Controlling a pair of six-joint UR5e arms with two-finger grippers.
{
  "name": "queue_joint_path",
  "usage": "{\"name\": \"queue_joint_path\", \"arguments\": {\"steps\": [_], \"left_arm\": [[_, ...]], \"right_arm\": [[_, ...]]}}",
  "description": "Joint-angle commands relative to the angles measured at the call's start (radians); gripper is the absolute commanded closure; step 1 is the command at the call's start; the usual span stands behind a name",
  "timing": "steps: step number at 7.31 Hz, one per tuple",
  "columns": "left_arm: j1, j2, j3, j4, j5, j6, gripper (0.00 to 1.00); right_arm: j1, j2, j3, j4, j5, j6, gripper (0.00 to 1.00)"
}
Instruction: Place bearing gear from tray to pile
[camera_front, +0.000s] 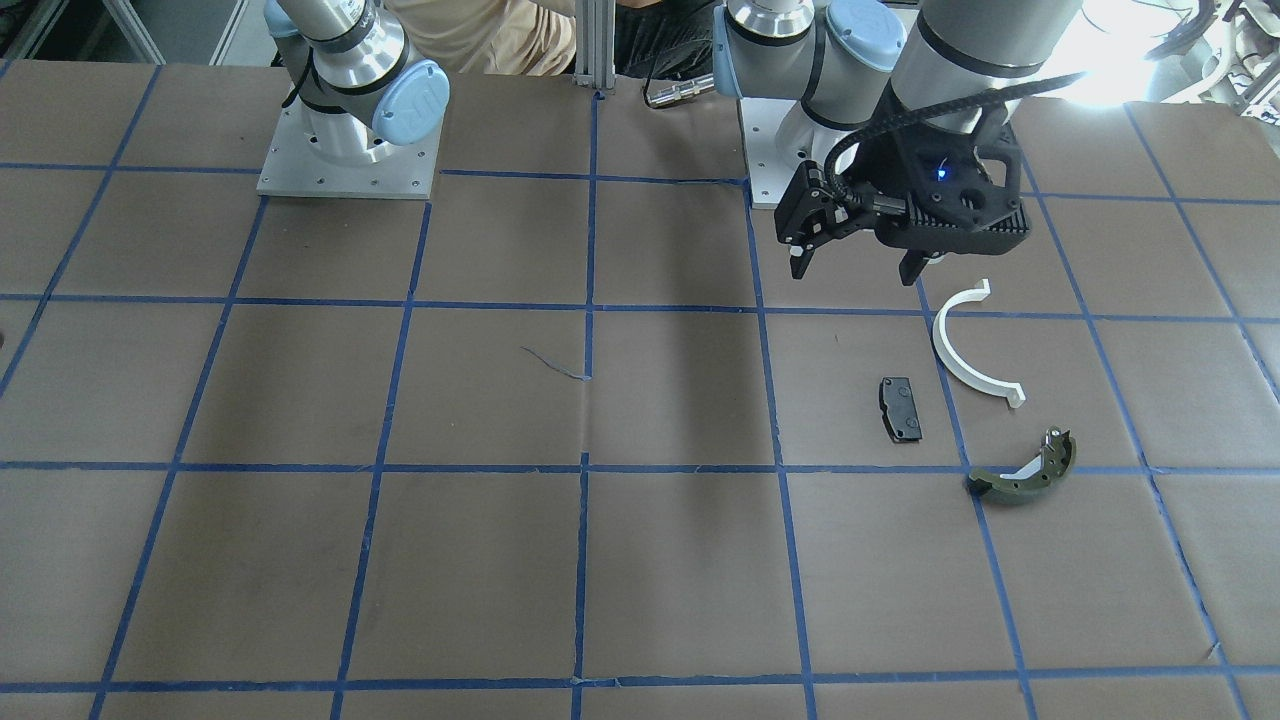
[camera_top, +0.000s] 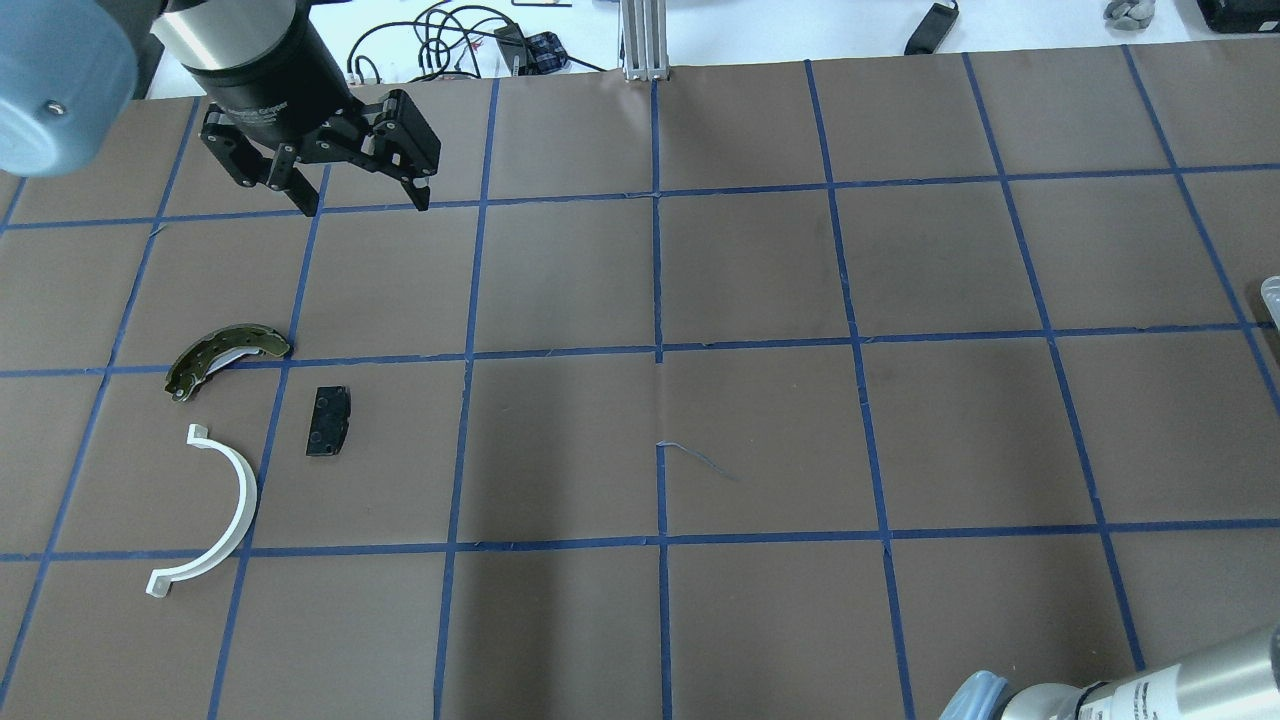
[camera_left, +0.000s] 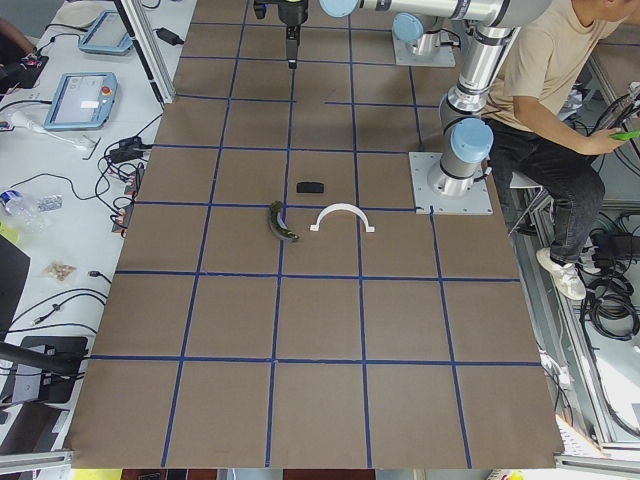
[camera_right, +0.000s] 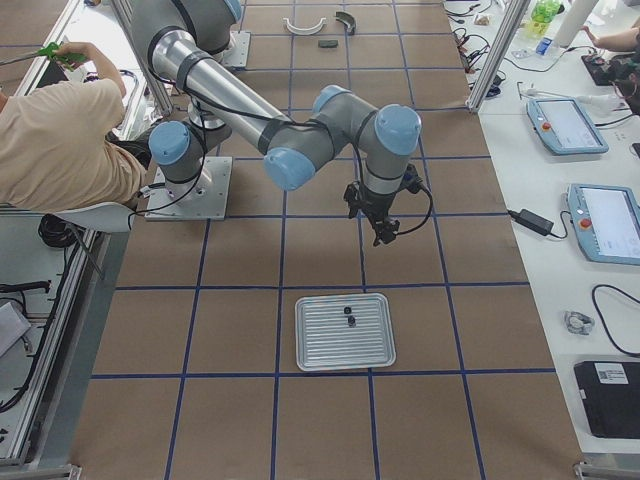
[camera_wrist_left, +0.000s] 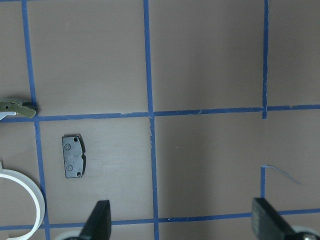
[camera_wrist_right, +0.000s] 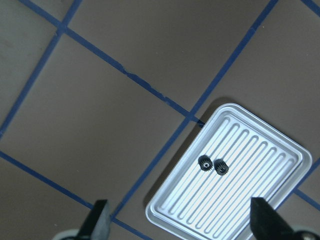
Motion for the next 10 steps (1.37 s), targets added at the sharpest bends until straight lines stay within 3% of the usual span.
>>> {"name": "queue_joint_path", "arguments": {"steps": [1, 3, 7, 10], "left_arm": [[0.000, 0.003, 0.000, 0.000, 0.001, 0.002, 0.00], [0.000, 0.003, 0.000, -0.002, -0.004, 0.005, 0.00], [0.000, 0.003, 0.000, -0.003, -0.005, 0.005, 0.00], [0.000, 0.000, 0.000, -0.002, -0.004, 0.005, 0.00]], "right_arm": [[-0.077, 0.106, -0.001, -0.066, -0.013, -0.157, 0.00], [-0.130, 0.203, 0.004, -0.246, 0.002, -0.315, 0.00], [-0.130, 0.300, 0.023, -0.265, 0.069, -0.423, 0.00], [-0.130, 0.304, 0.086, -0.317, 0.068, -0.469, 0.13]]}}
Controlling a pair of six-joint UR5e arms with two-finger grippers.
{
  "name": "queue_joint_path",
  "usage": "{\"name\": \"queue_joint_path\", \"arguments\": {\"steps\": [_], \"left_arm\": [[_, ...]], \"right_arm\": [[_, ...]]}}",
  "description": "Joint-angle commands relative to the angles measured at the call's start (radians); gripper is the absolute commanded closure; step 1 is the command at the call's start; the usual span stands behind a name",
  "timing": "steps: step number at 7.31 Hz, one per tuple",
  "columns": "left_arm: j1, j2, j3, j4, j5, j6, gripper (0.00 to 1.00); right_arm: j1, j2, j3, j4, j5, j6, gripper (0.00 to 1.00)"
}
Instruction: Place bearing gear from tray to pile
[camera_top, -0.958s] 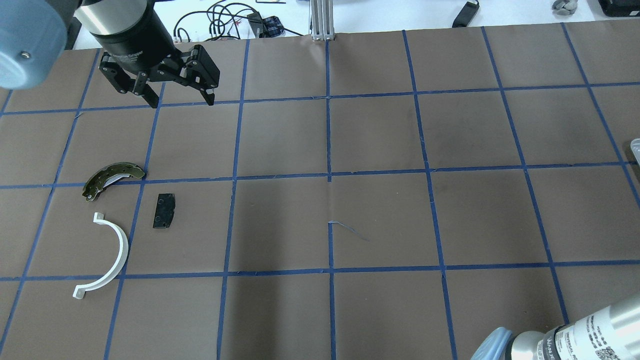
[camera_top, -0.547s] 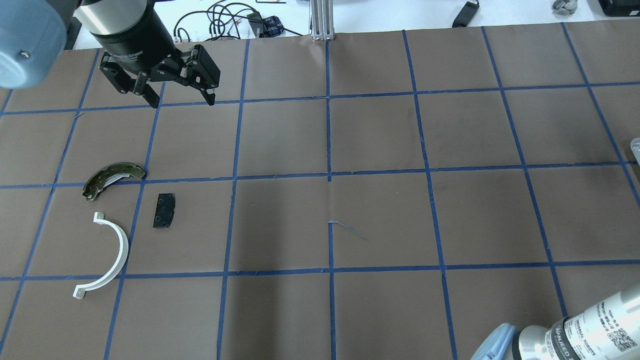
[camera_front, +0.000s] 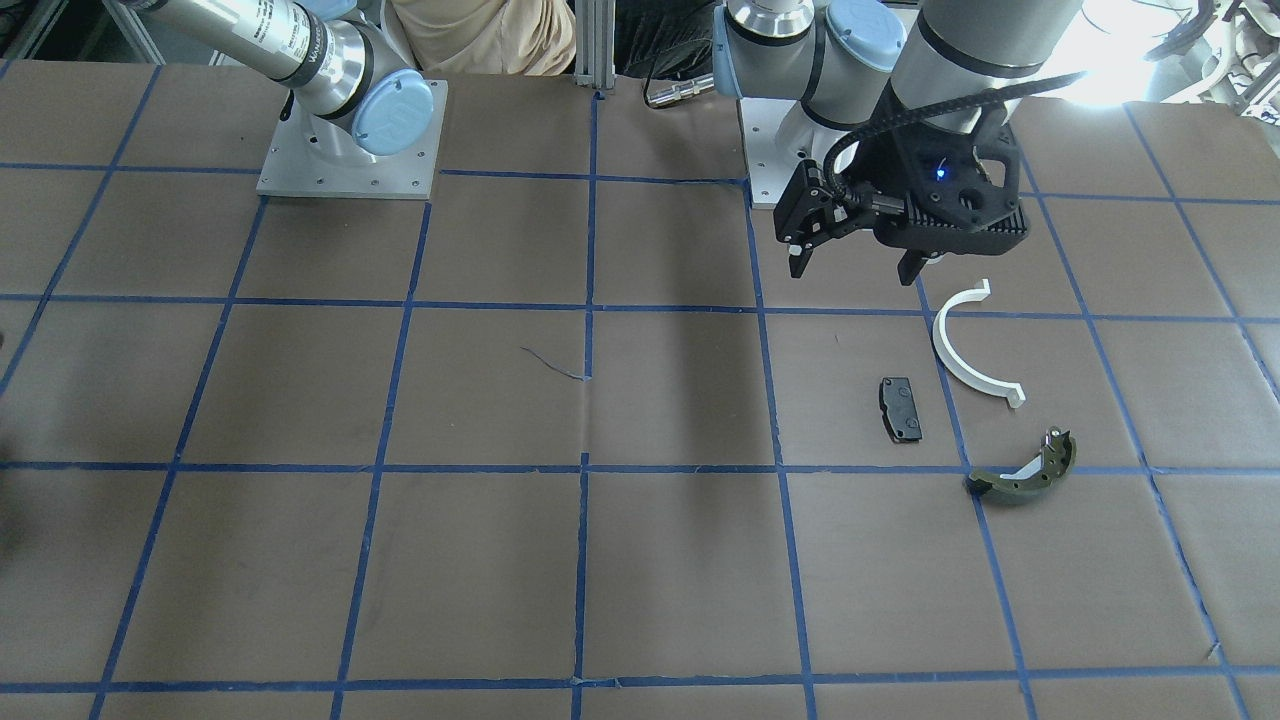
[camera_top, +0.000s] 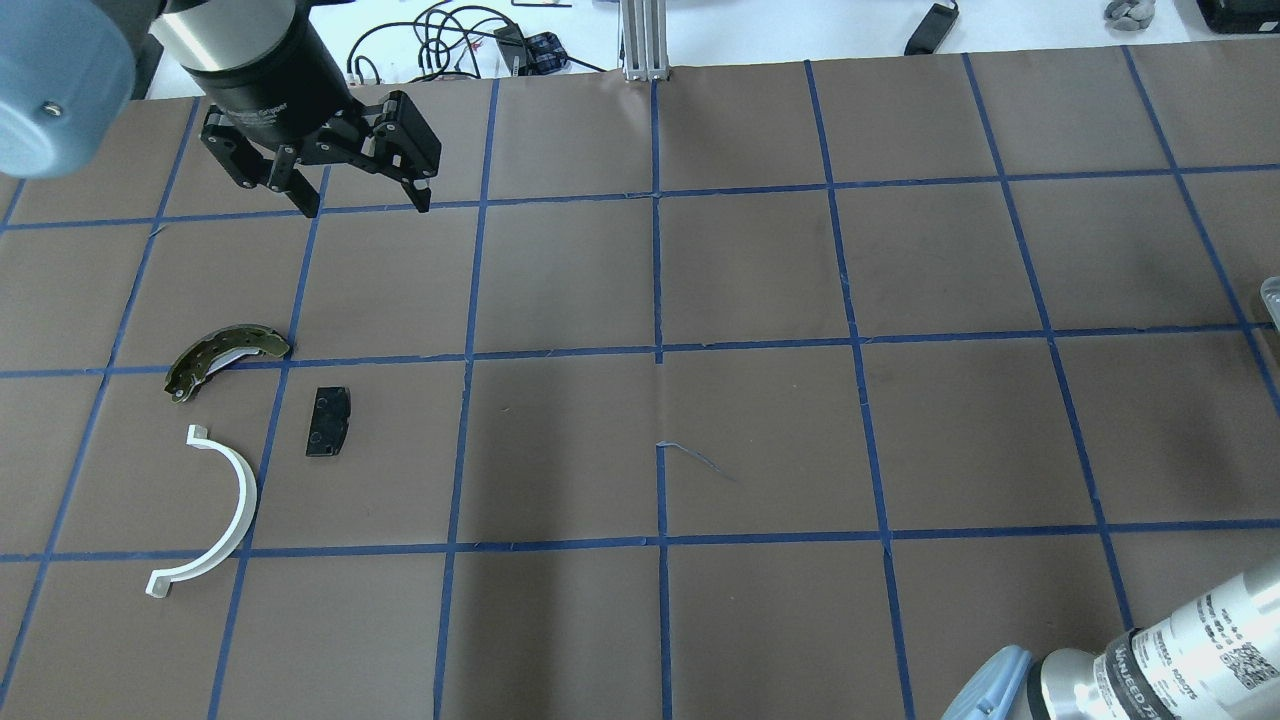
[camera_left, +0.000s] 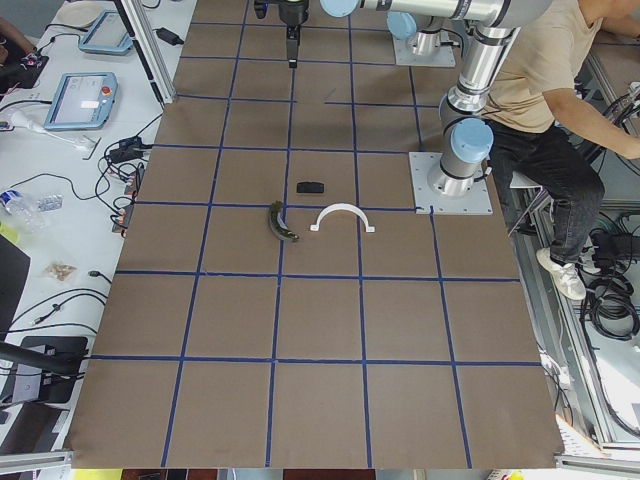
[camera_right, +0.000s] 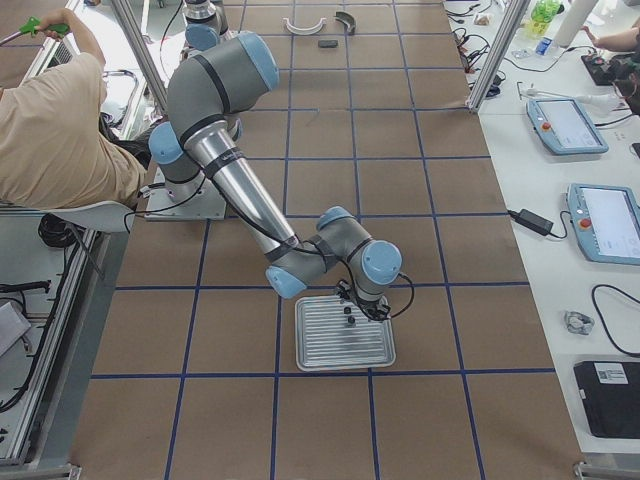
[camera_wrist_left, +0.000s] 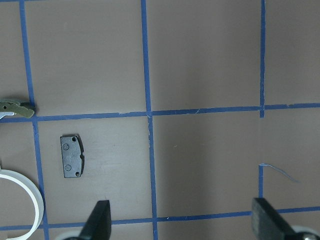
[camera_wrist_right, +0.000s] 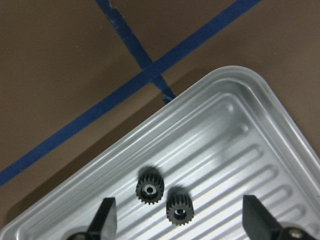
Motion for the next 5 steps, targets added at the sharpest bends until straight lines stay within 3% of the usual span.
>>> {"name": "queue_joint_path", "arguments": {"steps": [1, 5], "left_arm": [[0.000, 0.000, 0.002, 0.001, -0.003, -0.002, 0.00], [0.000, 0.002, 0.000, 0.001, 0.000, -0.003, 0.00]], "right_arm": [[0.000, 0.003, 0.020, -0.010, -0.002, -0.011, 0.17], [-0.002, 0.037, 0.023, -0.025, -0.014, -0.008, 0.41]]}}
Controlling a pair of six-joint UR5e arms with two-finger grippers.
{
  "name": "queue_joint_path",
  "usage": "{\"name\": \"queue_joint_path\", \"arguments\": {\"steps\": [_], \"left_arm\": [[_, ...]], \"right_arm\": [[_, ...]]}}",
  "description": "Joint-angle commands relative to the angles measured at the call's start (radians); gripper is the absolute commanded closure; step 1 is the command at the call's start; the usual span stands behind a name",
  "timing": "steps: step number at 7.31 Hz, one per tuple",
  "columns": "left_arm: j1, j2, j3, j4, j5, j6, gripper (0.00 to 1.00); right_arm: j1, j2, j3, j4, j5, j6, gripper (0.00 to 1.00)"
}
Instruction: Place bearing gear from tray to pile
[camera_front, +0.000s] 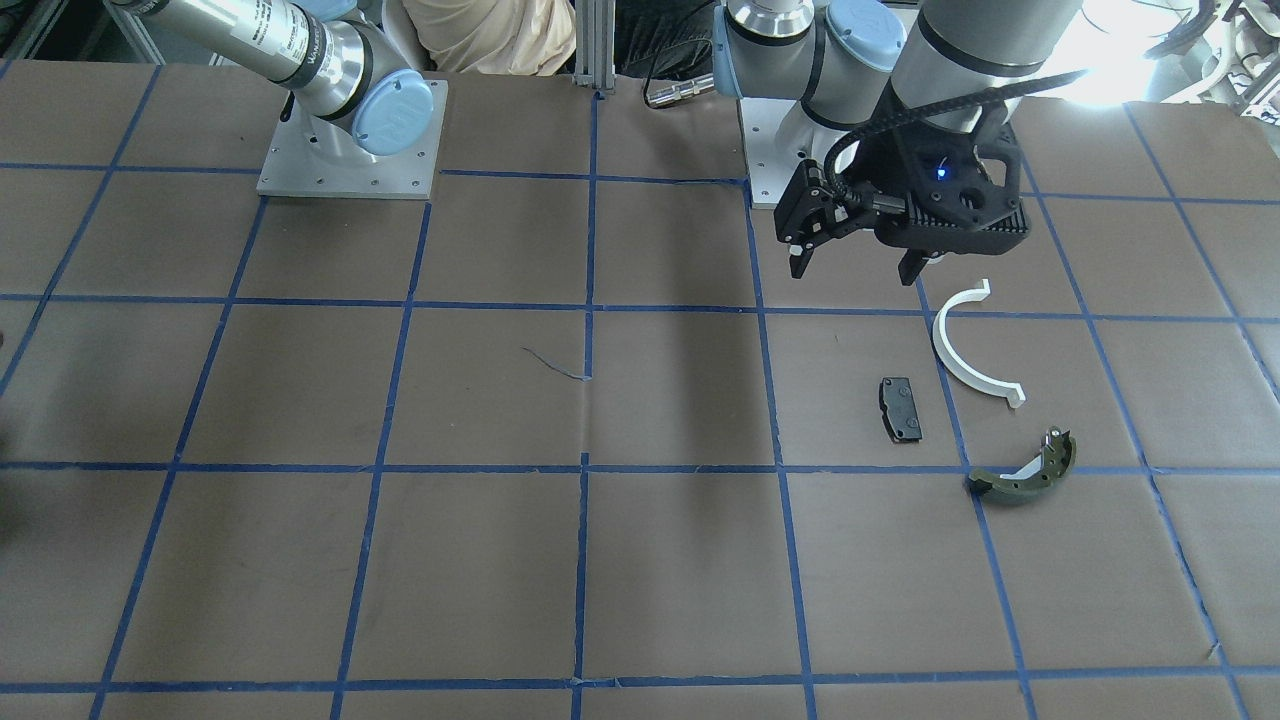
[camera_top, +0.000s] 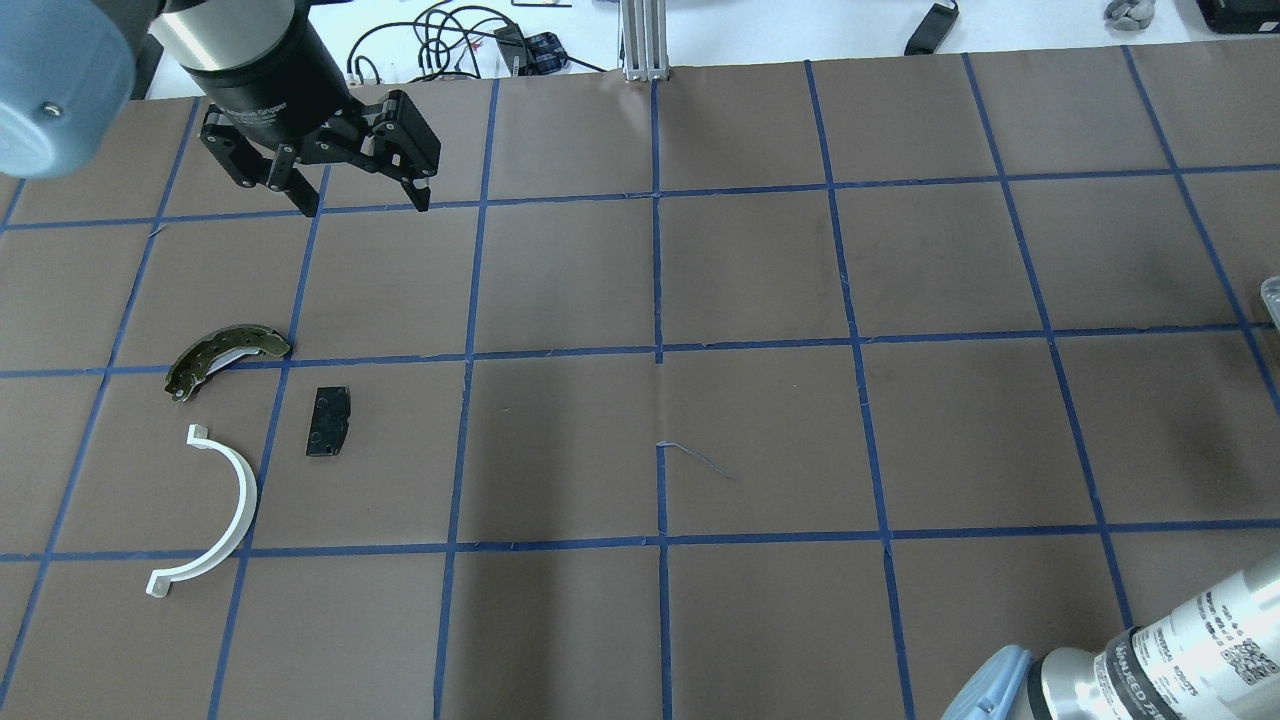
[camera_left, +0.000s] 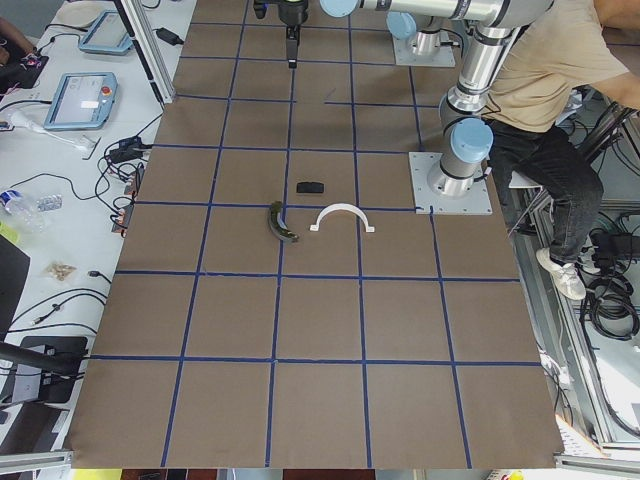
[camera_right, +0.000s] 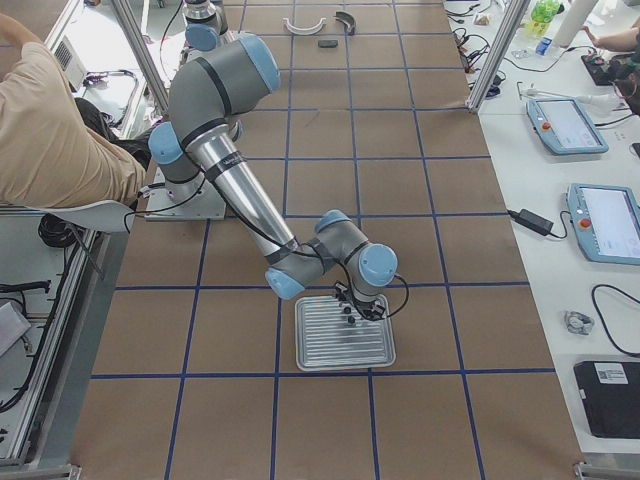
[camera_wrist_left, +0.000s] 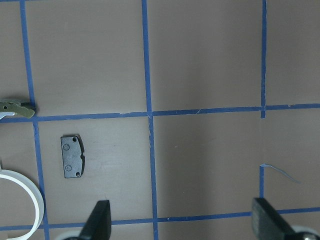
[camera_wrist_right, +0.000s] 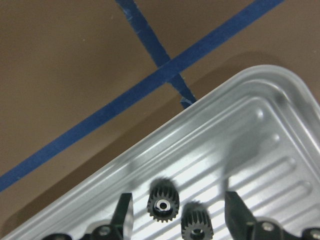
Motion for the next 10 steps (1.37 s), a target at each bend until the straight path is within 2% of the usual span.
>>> {"name": "queue_joint_path", "arguments": {"steps": [1, 2, 5, 8, 10], "left_arm": [[0.000, 0.001, 0.000, 0.000, -0.002, -0.001, 0.00], [0.000, 0.001, 0.000, 0.000, 0.000, -0.001, 0.00], [0.000, 0.001, 0.001, 0.000, -0.002, 0.000, 0.00], [0.000, 0.001, 0.002, 0.000, 0.000, 0.000, 0.00], [0.000, 0.001, 0.002, 0.000, -0.003, 0.000, 0.00]], "right_arm": [[-0.001, 0.014, -0.002, -0.001, -0.002, 0.002, 0.44], [-0.001, 0.011, -0.002, 0.002, -0.002, 0.003, 0.46], [-0.003, 0.008, -0.005, 0.008, -0.011, 0.005, 0.67], [0.000, 0.008, -0.007, 0.012, -0.017, 0.005, 0.95], [0.002, 0.000, -0.007, 0.012, -0.019, 0.005, 1.00]]}}
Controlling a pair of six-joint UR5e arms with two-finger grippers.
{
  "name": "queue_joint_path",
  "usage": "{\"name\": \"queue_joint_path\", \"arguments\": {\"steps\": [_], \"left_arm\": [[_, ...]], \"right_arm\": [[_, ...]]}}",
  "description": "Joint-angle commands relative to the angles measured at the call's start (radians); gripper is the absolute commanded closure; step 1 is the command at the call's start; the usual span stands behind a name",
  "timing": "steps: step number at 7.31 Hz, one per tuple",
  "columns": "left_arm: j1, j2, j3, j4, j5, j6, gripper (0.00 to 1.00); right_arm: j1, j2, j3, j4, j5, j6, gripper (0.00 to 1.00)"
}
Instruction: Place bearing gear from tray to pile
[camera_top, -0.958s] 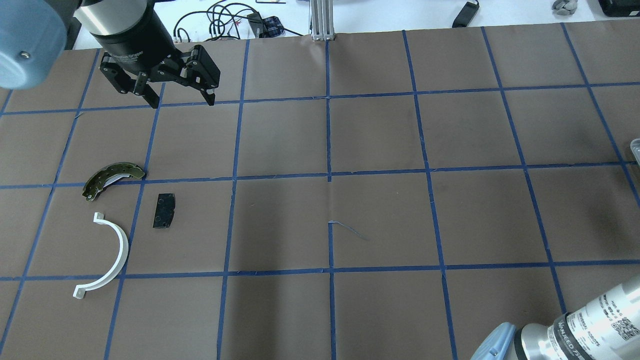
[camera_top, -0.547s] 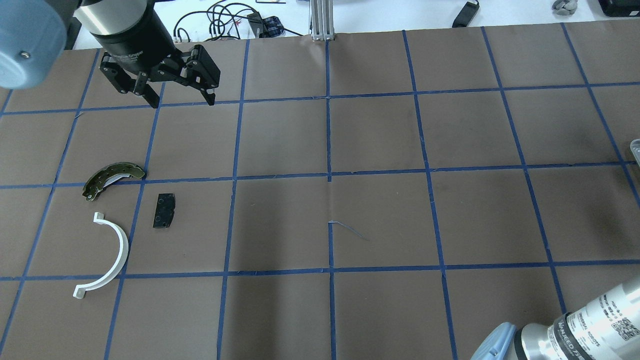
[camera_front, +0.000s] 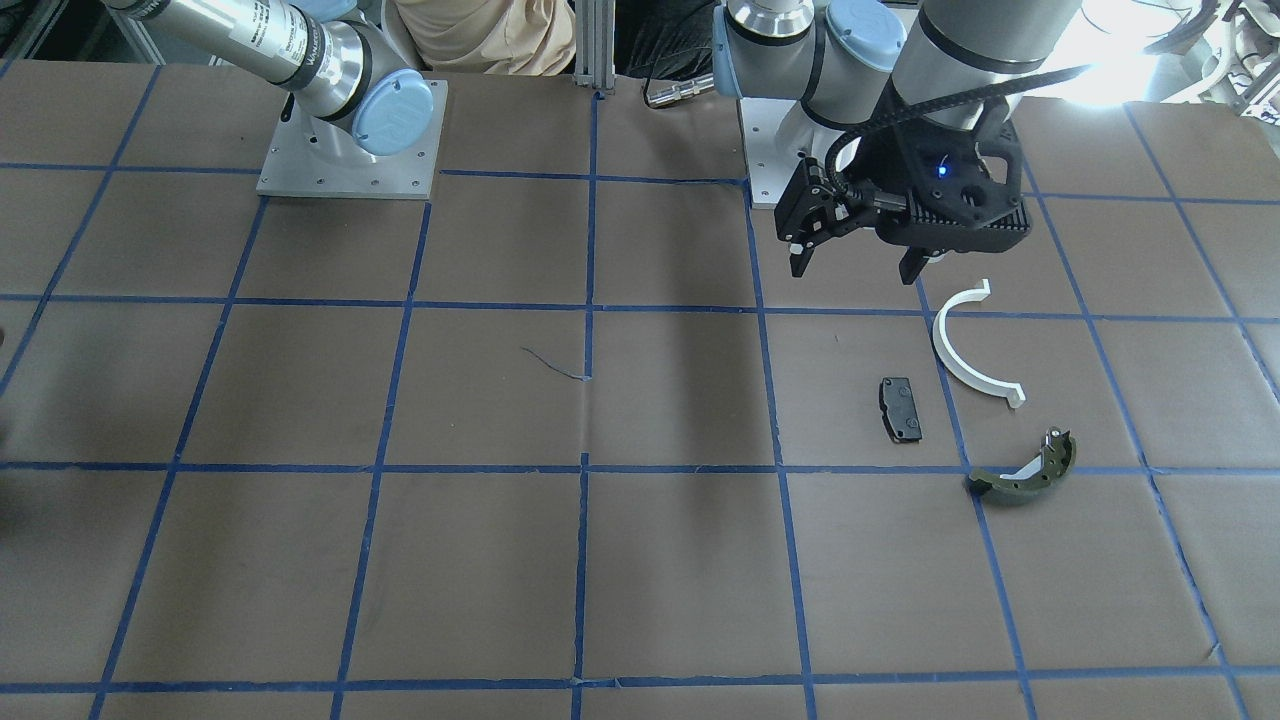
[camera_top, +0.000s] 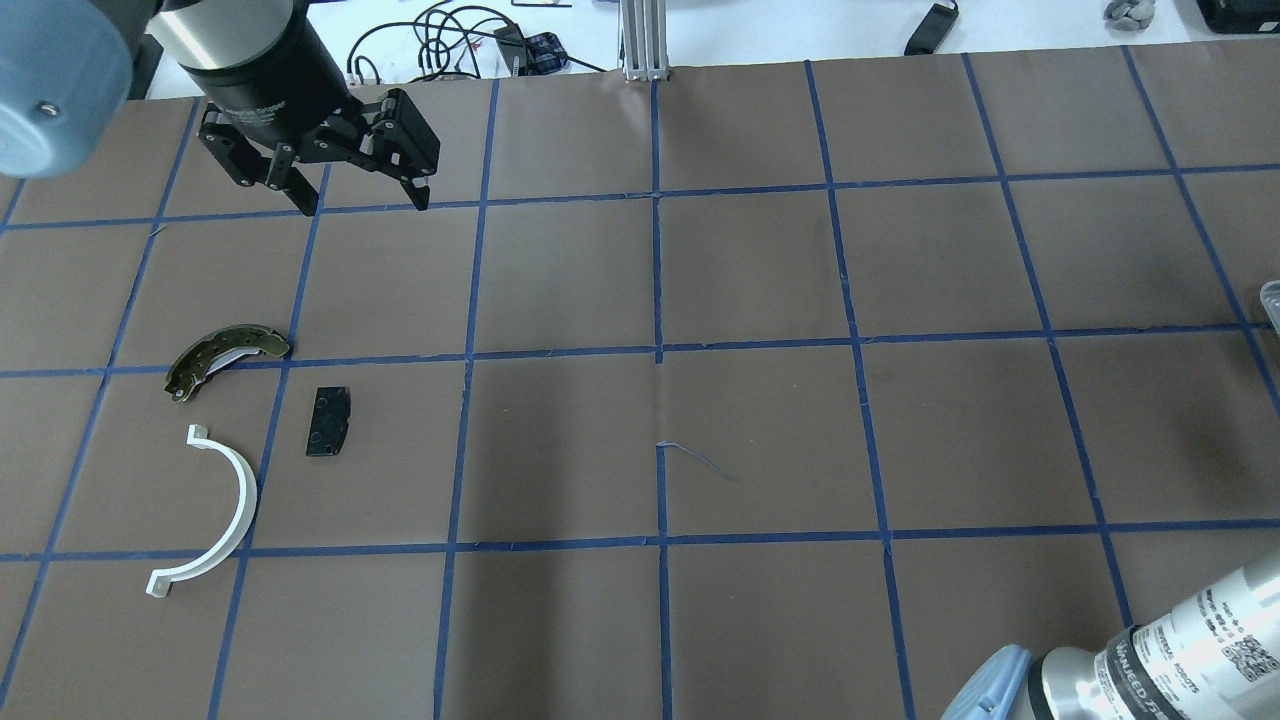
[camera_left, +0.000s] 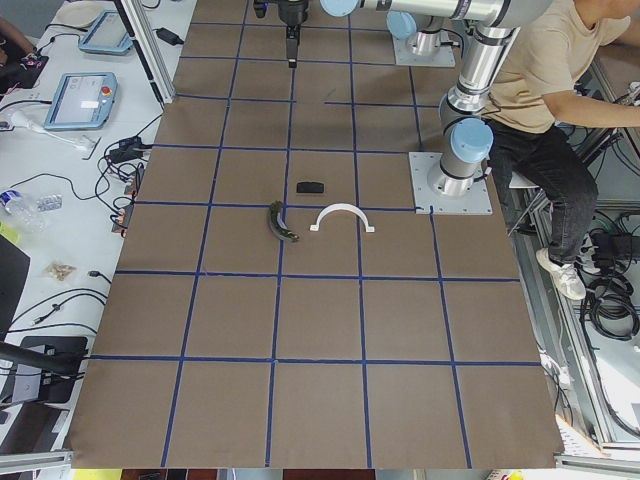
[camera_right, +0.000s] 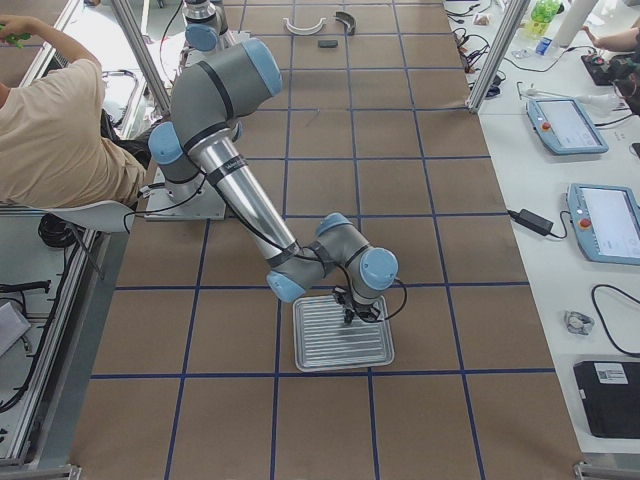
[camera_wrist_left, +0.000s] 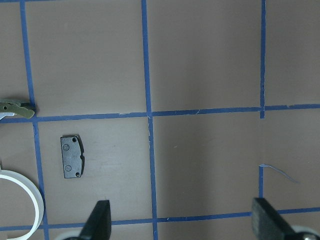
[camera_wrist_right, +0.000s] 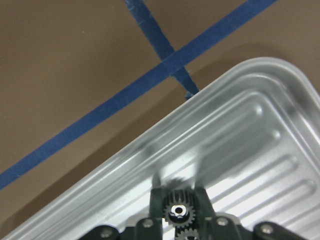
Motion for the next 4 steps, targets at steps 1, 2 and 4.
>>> {"name": "queue_joint_path", "arguments": {"steps": [1, 2, 4], "left_arm": [[0.002, -0.001, 0.002, 0.000, -0.003, 0.002, 0.00], [0.002, -0.002, 0.002, 0.000, -0.004, 0.002, 0.00], [0.002, 0.000, 0.000, 0.000, -0.003, 0.002, 0.00]], "right_arm": [[0.002, -0.019, 0.000, 0.000, -0.008, 0.002, 1.00], [0.002, -0.024, 0.002, 0.002, -0.005, 0.000, 1.00], [0.009, -0.059, -0.007, 0.013, 0.001, 0.018, 1.00]]}}
